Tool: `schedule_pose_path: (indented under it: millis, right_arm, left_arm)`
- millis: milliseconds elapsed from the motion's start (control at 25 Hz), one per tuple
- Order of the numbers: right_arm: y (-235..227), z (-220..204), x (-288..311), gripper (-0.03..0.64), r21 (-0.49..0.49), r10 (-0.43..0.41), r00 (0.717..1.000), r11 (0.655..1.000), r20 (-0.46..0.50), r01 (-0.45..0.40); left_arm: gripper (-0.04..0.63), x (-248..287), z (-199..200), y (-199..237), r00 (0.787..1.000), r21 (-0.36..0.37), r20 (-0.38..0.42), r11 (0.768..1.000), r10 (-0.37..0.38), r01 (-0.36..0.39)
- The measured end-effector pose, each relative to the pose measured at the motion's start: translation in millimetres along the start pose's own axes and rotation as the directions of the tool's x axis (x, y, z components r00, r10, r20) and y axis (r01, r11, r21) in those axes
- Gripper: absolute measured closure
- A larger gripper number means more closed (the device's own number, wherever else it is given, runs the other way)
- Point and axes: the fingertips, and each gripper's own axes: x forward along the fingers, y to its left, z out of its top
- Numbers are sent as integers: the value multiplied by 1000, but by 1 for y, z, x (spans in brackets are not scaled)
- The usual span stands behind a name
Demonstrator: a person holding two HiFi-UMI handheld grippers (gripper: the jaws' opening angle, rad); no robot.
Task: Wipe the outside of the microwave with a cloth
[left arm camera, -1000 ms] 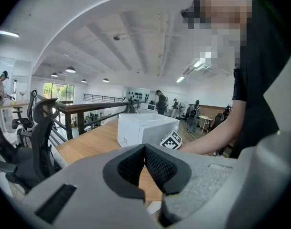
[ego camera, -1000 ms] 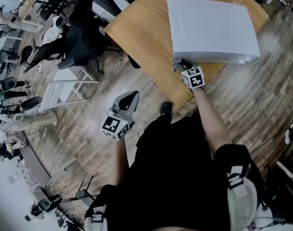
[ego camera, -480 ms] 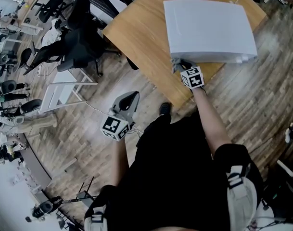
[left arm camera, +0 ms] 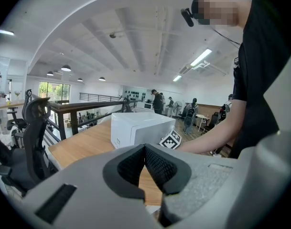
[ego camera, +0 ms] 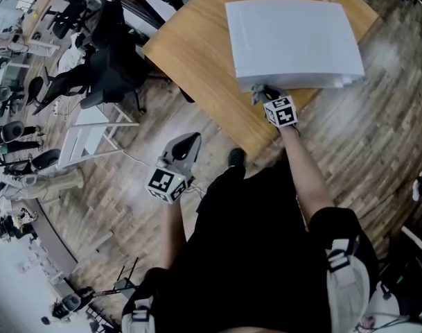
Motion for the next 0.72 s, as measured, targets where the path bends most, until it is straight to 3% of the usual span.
schedule_pose_path:
  millis: [720]
  right_arm:
    - [-89, -29, -38, 577, 36, -121, 993, 992, -6, 121]
  left_arm:
    - [594, 32, 4, -26, 999, 5, -6, 999, -37, 37]
